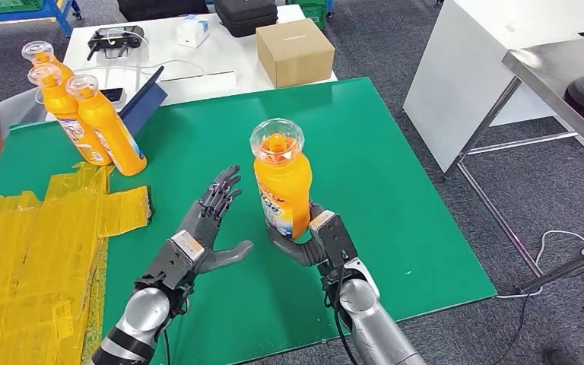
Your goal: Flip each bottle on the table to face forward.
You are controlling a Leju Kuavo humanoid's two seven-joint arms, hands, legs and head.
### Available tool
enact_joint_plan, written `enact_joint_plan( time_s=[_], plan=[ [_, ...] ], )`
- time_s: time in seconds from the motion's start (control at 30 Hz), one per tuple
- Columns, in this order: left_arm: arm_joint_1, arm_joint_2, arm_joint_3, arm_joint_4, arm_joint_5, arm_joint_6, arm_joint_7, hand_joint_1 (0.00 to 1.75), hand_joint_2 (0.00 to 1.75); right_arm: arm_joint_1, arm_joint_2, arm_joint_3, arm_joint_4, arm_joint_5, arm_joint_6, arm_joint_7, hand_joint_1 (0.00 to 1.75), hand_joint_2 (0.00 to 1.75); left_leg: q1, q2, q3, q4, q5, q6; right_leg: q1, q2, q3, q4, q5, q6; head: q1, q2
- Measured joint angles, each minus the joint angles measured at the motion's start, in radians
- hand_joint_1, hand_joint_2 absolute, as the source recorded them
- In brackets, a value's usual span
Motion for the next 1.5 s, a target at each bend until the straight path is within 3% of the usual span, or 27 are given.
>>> enact_joint_plan(
  time_s=[0.47,1.1,1.5],
  plan=[
    [-0.040,-0.006,-0.021,0.019,0.033,0.003,-0.002,0.00,1.75,-0.082,0.056,0.092,0.205,0.011,0.003,0.000,1.75,1.75,0.000,0.000,0.000,0.000,0.000,0.000,0.000,0.000,-0.001,0.000,0.000,0.000,0.000,0.000],
    [-0.067,-0.009,-0.021,0.068,0.068,0.007,0.003,0.00,1.75,-0.116,0.068,0.149,0.284,0.026,0.011,-0.001,1.75,1.75,0.000,0.000,-0.001,0.000,0.000,0.000,0.000,0.000,-0.001,0.000,0.000,0.000,0.000,0.000],
    [-0.081,-0.014,-0.013,0.133,0.029,0.053,0.007,0.00,1.75,-0.118,0.058,0.191,0.267,0.178,-0.096,0.010,1.75,1.75,0.000,0.000,-0.001,0.000,0.000,0.000,0.000,0.000,-0.002,0.000,0.000,0.000,0.000,0.000]
  ],
)
